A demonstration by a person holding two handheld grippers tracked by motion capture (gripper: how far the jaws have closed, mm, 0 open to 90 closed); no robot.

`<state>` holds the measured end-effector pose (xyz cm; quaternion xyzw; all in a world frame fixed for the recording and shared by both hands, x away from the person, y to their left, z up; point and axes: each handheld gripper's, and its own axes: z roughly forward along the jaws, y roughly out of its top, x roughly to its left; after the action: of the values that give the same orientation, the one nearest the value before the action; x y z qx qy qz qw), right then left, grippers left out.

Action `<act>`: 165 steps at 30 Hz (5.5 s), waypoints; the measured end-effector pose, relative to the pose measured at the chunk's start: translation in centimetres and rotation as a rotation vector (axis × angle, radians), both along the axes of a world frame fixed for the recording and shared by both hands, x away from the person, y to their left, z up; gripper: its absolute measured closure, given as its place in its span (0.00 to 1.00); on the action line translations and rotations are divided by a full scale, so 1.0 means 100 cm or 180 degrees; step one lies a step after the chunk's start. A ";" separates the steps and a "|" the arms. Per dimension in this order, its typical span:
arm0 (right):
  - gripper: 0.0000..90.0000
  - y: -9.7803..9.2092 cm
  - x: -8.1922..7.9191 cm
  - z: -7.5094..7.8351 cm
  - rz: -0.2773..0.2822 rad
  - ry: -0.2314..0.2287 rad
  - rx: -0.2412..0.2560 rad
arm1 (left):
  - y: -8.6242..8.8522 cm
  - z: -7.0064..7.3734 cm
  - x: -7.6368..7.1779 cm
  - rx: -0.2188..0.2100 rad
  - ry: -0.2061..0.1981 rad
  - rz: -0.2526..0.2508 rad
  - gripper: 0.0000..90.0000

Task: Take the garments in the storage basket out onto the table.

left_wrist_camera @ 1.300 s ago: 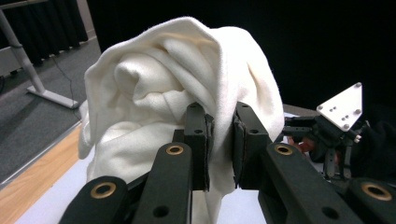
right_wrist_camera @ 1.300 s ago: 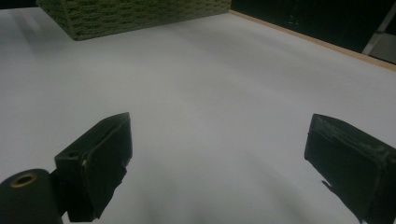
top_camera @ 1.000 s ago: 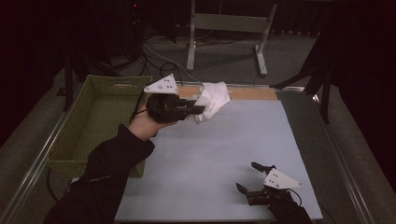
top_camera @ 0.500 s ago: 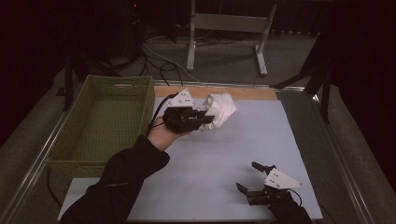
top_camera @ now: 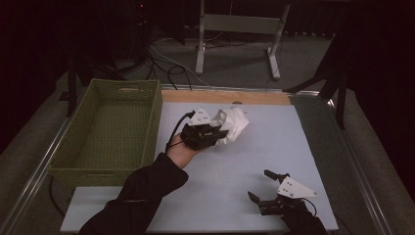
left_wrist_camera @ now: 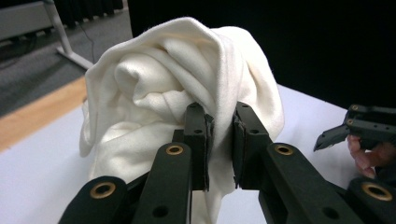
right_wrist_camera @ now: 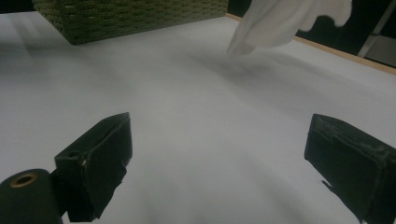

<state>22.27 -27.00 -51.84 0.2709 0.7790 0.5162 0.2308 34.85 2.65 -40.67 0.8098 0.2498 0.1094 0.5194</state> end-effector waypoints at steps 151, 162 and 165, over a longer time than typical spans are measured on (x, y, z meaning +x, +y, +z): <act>0.09 0.006 0.004 -0.004 0.0020 0.0057 -0.0084 | 0.120 -0.107 -0.111 0.0684 0.0591 -0.0811 0.00; 0.08 0.006 0.003 -0.004 0.0033 0.0048 -0.0104 | 0.137 -0.113 -0.121 0.0814 0.0576 -0.0856 0.00; 0.09 0.006 0.003 -0.004 0.0036 0.0046 -0.0109 | 0.139 -0.112 -0.122 0.0802 0.0554 -0.0867 0.00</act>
<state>22.59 -26.36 -52.24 0.2663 0.7909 0.5022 0.2268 22.65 16.58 -51.82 0.9011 0.1662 -0.0019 0.4005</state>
